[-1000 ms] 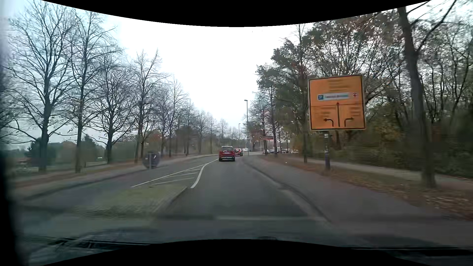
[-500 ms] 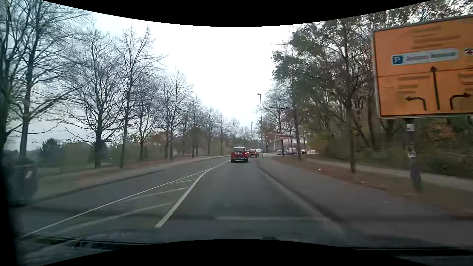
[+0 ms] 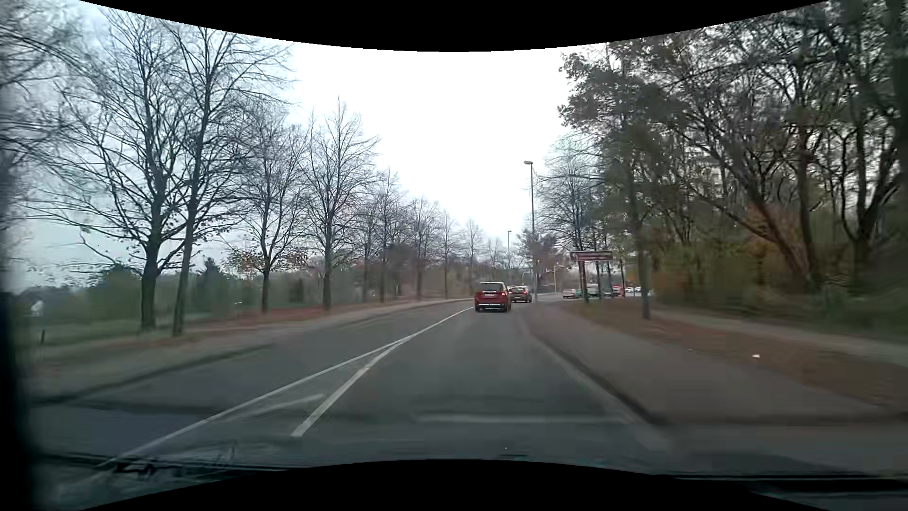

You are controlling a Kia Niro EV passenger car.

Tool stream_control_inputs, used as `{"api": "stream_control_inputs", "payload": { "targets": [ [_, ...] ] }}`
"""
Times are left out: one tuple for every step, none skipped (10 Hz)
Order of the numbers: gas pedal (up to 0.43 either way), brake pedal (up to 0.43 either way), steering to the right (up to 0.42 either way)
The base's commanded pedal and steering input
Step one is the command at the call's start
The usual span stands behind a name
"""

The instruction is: Follow the waypoints while adhering to traffic rules and regulations

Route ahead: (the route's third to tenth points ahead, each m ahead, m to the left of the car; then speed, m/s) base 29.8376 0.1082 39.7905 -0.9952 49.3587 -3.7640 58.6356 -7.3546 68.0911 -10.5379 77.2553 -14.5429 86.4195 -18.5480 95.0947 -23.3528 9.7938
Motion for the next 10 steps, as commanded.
{"api": "stream_control_inputs", "payload": {
  "targets": [
    [0.11,0.0,-0.033],
    [0.098,0.0,-0.023],
    [0.087,0.0,-0.011],
    [0.087,0.0,-0.001],
    [0.079,0.0,0.004],
    [0.079,0.0,0.011],
    [0.067,0.0,0.018],
    [0.067,0.0,0.025],
    [0.059,0.0,0.03],
    [0.047,0.0,0.032]
  ]
}}
